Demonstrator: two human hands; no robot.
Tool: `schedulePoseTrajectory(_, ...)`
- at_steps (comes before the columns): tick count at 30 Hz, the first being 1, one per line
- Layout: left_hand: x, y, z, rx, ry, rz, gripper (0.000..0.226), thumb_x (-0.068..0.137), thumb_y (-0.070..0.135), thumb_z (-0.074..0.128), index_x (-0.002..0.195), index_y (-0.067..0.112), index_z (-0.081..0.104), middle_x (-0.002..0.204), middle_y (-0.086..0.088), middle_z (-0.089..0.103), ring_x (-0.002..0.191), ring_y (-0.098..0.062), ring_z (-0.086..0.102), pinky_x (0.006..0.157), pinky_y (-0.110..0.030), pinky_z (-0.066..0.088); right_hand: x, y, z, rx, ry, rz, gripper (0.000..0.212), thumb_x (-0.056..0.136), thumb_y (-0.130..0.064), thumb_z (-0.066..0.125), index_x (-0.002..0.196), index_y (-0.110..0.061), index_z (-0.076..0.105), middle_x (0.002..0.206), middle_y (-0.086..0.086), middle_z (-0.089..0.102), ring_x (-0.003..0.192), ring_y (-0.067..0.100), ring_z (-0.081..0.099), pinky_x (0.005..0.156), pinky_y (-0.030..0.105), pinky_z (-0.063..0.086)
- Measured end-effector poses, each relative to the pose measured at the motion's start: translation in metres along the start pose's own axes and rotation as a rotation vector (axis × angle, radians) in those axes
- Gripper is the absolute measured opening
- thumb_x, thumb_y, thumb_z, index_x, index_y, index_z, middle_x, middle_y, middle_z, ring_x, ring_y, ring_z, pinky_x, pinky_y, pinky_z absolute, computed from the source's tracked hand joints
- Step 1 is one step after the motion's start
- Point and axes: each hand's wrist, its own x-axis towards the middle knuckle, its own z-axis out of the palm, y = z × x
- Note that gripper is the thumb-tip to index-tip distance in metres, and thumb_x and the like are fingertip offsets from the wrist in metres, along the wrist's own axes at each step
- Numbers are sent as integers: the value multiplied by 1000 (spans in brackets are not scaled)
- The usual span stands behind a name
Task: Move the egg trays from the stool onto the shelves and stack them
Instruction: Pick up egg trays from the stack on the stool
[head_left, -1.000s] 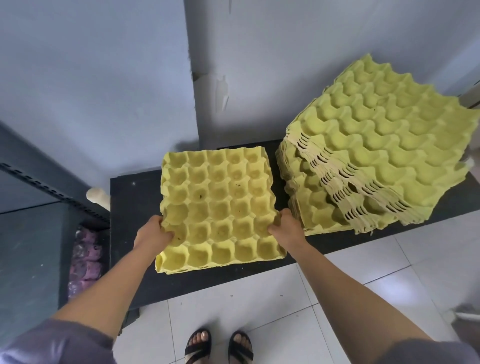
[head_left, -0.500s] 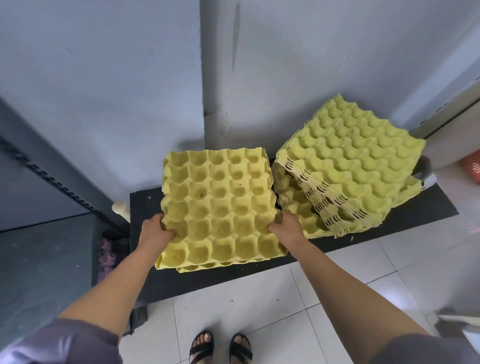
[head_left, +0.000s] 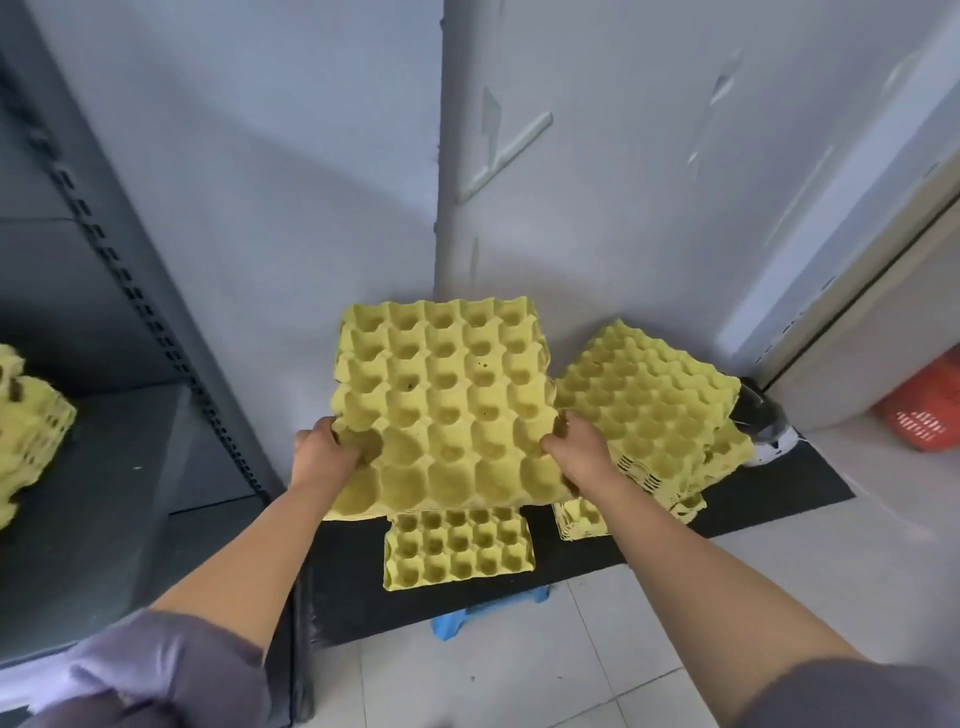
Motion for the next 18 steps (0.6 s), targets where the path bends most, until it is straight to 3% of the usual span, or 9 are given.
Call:
schedulePoseTrajectory(8, -117, -2, -44, -49, 103, 59, 58, 81, 10, 62, 136, 9, 43, 128, -18, 40, 90, -29, 48, 88, -43, 46, -96, -2, -36, 64, 38, -123, 25, 81, -11, 58, 106, -6, 58, 102, 11, 65, 94, 30, 61, 82, 37, 49)
schedulePoseTrajectory(12, -172, -8, -71, -78, 162, 89, 61, 82, 11, 61, 139, 11, 39, 131, -19, 38, 102, -33, 49, 89, -42, 42, -143, -7, -47, 72, 19, -162, 23, 80, -15, 58, 101, -8, 57, 97, 11, 64, 89, 31, 62, 78, 40, 50)
schedulePoseTrajectory(18, -235, -32, -139, -133, 270, 109, 61, 83, 13, 60, 140, 13, 37, 127, -16, 43, 100, -31, 51, 84, -39, 45, -205, -48, -41, 65, -20, -282, 29, 85, -14, 56, 113, -8, 54, 103, 6, 58, 99, 29, 58, 85, 39, 47)
